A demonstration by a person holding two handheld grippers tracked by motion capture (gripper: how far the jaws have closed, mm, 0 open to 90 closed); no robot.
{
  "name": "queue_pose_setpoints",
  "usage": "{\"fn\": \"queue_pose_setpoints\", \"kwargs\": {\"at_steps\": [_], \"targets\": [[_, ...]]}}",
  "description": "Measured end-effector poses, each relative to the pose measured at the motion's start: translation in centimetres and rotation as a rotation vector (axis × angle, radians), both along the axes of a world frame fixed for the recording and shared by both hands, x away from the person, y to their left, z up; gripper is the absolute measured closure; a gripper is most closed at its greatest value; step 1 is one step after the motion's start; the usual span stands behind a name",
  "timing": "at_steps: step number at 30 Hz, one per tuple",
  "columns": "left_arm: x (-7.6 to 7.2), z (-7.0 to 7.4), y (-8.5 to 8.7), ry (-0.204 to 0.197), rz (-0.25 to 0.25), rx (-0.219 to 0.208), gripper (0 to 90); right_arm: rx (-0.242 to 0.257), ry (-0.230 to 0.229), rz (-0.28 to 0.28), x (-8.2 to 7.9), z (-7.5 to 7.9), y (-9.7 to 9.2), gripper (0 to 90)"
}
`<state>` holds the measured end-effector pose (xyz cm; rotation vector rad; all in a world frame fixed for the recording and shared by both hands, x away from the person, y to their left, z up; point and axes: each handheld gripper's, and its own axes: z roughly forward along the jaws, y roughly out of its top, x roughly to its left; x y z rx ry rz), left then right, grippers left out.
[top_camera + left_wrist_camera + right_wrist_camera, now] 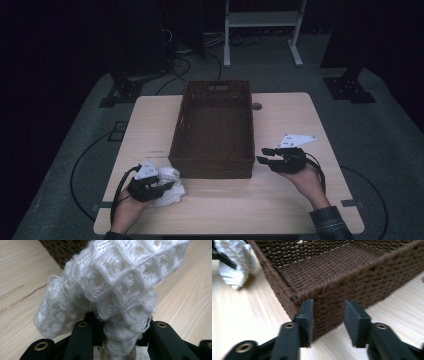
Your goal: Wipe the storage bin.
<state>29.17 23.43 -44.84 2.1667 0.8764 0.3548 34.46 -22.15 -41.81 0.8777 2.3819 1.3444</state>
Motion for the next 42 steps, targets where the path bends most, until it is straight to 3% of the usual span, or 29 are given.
{"fn": "queue_pose_setpoints", "kwargs": {"at_steps": [4,8,16,21,27,30,42], "targets": [[0.0,0.0,0.0,0.0,0.002,0.0,66.3,0.007,0.016,-0.013,-0.4,-0.8,-0.3,48.1],[0.0,0.0,0.0,-0.001,0.001,0.001,66.3,0.0,0.035,-0.02,-0.9,-1.8,-0.2,45.5],[0.0,0.0,0.0,0.0,0.002,0.001,66.3,-0.027,0.084,-0.009,-1.5,-3.9,0.6,44.1],[0.0,0.0,0.0,-0.002,0.0,0.002,66.3,-0.073,0.123,0.0,-1.1,-5.6,1.8,45.9],[0.0,0.0,-0.1,0.001,-0.002,0.005,66.3,-0.094,0.113,0.013,-0.7,-6.7,2.9,46.0],[0.0,0.0,-0.1,0.003,-0.004,0.005,66.3,-0.135,0.115,0.008,-0.5,-7.7,3.9,45.0],[0.1,-0.1,0.0,0.003,0.0,0.0,66.3,-0.142,0.07,-0.017,-0.8,-8.1,4.3,46.1]]}}
